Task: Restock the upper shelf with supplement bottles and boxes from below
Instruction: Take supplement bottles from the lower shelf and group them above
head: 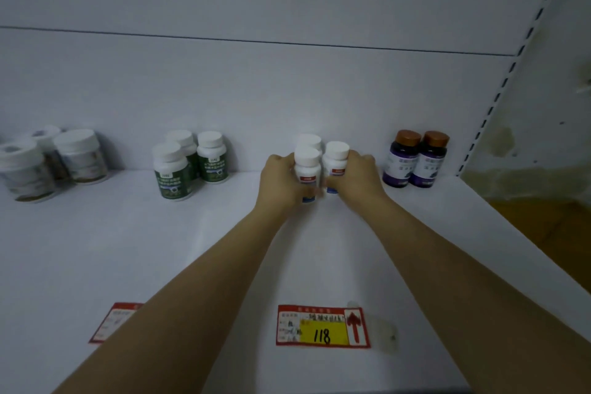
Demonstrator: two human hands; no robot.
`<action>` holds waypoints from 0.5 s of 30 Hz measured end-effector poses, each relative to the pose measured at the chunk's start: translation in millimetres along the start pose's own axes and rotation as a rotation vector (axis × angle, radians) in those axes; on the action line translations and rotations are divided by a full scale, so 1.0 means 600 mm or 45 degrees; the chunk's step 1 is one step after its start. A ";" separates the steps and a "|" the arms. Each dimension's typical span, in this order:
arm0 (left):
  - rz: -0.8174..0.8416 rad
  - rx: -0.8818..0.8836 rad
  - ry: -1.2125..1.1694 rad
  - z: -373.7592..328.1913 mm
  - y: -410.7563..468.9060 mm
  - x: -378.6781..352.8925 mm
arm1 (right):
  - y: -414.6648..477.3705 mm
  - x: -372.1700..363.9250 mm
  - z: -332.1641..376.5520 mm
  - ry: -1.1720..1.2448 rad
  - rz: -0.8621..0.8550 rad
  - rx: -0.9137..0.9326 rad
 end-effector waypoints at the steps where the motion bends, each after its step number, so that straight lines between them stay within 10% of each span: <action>1: 0.000 -0.001 0.009 0.001 0.003 -0.002 | 0.006 -0.004 0.002 -0.022 -0.015 0.005; 15: 0.013 0.014 0.148 0.007 0.015 -0.022 | 0.037 -0.019 -0.004 -0.020 -0.055 0.086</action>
Point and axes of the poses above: each hand's wrist, its own y-axis towards the middle knuckle, its own x-axis out of the back of the hand, z = x × y, the point moved 1 cm from there along y, towards the middle knuckle, and after that the axes turned 8 degrees about y, right-handed, at the moved point
